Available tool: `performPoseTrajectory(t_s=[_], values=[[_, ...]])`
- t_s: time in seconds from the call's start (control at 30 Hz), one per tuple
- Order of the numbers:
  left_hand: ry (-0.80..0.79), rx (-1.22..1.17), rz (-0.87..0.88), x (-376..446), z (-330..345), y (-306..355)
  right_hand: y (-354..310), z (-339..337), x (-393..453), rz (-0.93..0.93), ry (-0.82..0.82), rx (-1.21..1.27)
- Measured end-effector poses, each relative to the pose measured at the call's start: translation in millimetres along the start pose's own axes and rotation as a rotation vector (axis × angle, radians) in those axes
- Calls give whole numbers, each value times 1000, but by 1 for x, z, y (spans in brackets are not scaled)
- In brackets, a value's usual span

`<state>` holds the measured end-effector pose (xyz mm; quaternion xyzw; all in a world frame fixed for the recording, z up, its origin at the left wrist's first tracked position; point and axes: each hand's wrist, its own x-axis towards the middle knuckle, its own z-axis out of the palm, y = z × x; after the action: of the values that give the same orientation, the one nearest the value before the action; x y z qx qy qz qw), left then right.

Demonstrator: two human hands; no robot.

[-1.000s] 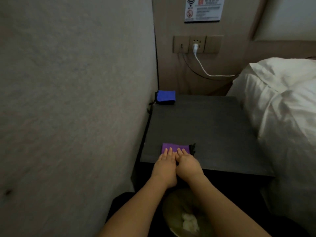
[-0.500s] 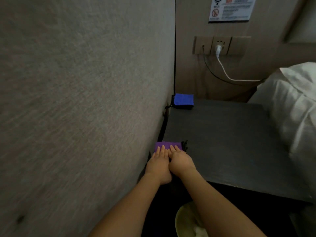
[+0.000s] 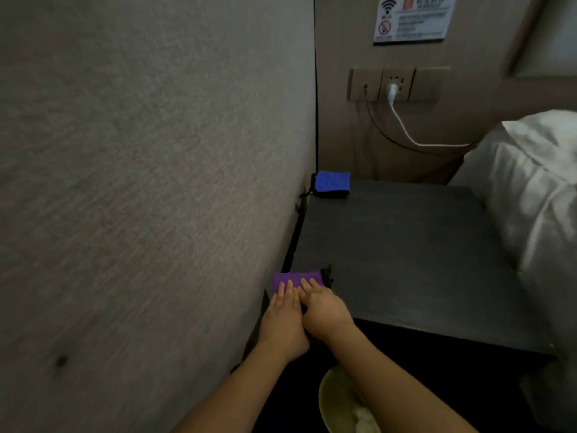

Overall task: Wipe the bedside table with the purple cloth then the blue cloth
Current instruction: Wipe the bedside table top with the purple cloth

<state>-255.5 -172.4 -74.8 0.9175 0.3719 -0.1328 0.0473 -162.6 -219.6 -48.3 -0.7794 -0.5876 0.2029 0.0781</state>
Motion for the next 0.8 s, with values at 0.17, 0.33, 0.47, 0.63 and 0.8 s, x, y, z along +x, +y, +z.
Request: performPoseTrajectory(t_s=[0.17,0.33,0.47,0.63,0.8], values=[[-8,-31,0,-17,-1,21,11,1,-25,-9,23,-3],[1,-58,47,-26,-3,56,39,2,-50,31,46,18],[-3,-57,101,-25,-3,98,73,-5,-74,103,63,32],[-24,-57,198,-22,-11,153,119,-18,-110,201,110,49],[-50,-41,313,-15,-19,207,165,-28,-141,297,168,60]])
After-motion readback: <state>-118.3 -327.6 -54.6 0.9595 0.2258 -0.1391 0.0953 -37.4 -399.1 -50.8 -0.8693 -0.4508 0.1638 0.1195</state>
